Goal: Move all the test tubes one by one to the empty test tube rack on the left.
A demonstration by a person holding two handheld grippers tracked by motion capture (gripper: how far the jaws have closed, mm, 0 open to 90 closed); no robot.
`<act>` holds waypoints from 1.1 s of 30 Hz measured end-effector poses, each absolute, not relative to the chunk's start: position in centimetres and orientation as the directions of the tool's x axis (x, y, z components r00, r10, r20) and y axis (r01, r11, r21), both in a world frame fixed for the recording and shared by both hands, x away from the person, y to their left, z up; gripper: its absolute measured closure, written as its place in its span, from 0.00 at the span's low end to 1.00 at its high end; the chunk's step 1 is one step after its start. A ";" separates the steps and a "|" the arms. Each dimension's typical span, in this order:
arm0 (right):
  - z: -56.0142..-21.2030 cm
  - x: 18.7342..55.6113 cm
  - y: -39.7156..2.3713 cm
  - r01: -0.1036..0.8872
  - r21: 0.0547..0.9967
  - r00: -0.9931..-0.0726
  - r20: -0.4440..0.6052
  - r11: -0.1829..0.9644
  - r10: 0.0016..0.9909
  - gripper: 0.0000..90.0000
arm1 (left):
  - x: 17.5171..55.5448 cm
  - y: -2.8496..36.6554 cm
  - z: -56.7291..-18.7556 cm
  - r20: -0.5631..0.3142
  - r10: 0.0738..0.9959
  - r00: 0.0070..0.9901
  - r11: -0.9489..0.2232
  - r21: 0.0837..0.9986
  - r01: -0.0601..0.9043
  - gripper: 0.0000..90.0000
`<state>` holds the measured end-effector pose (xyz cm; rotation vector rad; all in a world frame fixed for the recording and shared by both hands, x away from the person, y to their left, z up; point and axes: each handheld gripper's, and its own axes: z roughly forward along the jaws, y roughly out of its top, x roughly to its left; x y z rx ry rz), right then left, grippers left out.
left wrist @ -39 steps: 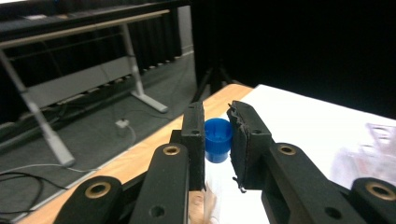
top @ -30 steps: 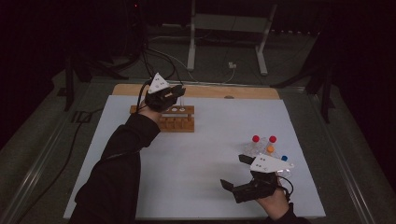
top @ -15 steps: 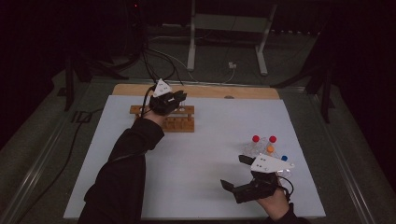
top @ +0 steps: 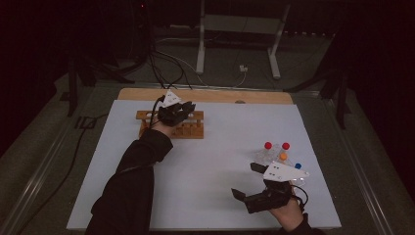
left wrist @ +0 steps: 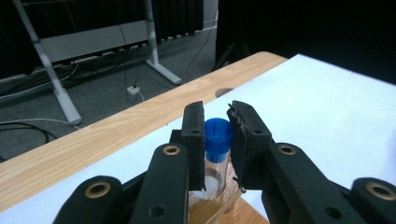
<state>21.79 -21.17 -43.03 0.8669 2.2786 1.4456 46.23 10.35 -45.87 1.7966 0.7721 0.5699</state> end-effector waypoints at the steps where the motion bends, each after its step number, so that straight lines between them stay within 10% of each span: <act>1: -43.0 21.8 -21.2 0.326 0.893 -0.771 0.063 0.309 0.633 0.00 | 46.2 10.3 -46.0 0.022 0.736 0.677 -0.243 0.941 0.235 0.86; 18: -42.7 21.6 -21.3 0.323 0.897 -0.773 0.066 0.302 0.630 0.00 | 46.5 10.3 -46.0 -0.016 0.711 0.703 -0.263 0.921 0.287 0.83; 33: -41.2 21.7 -22.6 0.307 0.910 -0.751 0.053 0.277 0.658 0.00 | 42.4 12.3 -42.0 -0.038 0.641 0.767 -0.245 0.937 0.251 0.18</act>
